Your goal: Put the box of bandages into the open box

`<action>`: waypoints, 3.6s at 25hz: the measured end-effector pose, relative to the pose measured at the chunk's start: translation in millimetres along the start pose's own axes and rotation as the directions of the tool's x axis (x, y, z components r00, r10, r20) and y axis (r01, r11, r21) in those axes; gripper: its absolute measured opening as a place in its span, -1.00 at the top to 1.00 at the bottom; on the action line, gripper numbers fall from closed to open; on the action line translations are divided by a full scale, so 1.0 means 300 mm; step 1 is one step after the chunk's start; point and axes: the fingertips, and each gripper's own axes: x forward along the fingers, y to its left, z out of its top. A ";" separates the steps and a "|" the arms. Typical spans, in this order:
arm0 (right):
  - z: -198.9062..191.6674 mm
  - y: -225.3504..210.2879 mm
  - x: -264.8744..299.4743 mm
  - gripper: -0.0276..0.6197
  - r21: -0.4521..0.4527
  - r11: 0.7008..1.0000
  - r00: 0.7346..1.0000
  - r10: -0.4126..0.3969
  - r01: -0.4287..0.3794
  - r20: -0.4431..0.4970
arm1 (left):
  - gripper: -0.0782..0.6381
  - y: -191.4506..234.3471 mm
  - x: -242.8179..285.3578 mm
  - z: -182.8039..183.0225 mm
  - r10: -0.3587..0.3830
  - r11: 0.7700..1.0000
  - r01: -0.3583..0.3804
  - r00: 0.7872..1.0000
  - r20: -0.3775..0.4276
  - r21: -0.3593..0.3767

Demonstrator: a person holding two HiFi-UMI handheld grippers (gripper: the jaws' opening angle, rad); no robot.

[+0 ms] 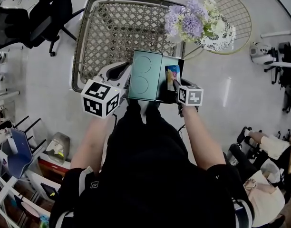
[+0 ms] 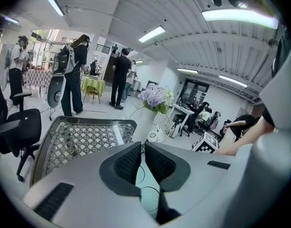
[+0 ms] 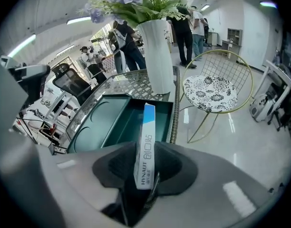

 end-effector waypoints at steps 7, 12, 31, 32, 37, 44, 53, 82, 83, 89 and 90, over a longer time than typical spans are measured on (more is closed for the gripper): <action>-0.053 -0.011 -0.003 0.52 -0.030 1.000 1.000 0.006 -0.007 -0.025 | 0.70 -0.038 0.044 -0.007 -0.032 0.999 0.032 0.999 -0.014 0.004; -0.067 0.058 0.025 0.51 -0.081 0.996 0.997 0.041 -0.046 -0.063 | 0.70 -0.043 0.052 -0.009 -0.036 0.999 0.036 0.999 -0.021 0.004; 0.126 -0.083 -0.169 0.47 -0.028 0.999 0.987 0.048 -0.044 0.153 | 0.70 -0.097 -0.016 0.192 0.020 0.994 -0.029 0.996 0.083 0.103; 0.161 -0.084 -0.190 0.47 -0.052 0.998 0.982 0.052 -0.044 0.182 | 0.70 -0.109 -0.024 0.218 0.022 0.992 -0.034 0.995 0.094 0.120; 0.316 -0.059 -0.302 0.47 -0.147 0.988 0.944 0.100 -0.056 0.314 | 0.70 -0.172 -0.076 0.322 0.043 0.986 -0.069 0.985 0.167 0.154; 0.509 -0.012 -0.482 0.48 -0.235 0.969 0.864 0.185 -0.080 0.468 | 0.69 -0.250 -0.147 0.403 0.080 0.976 -0.127 0.966 0.246 0.178; 0.646 0.075 -0.765 0.59 -0.301 0.949 0.726 0.276 -0.099 0.630 | 0.69 -0.286 -0.253 0.467 0.108 0.968 -0.177 0.934 0.341 0.179; 0.707 0.534 -1.347 0.89 -0.418 0.908 0.406 0.385 -0.009 0.828 | 0.70 -0.158 -0.643 0.466 0.060 0.965 -0.172 0.878 0.475 0.197; 0.709 0.532 -1.355 0.89 -0.417 0.909 0.399 0.387 -0.013 0.831 | 0.70 -0.163 -0.646 0.474 0.042 0.971 -0.149 0.877 0.479 0.187; 0.704 0.488 -1.395 0.89 -0.391 0.920 0.372 0.370 -0.019 0.852 | 0.70 -0.179 -0.628 0.486 0.077 0.957 -0.199 0.875 0.477 0.210; 0.706 0.469 -1.406 0.89 -0.380 0.925 0.364 0.361 -0.020 0.859 | 0.70 -0.182 -0.615 0.481 0.086 0.956 -0.206 0.876 0.475 0.207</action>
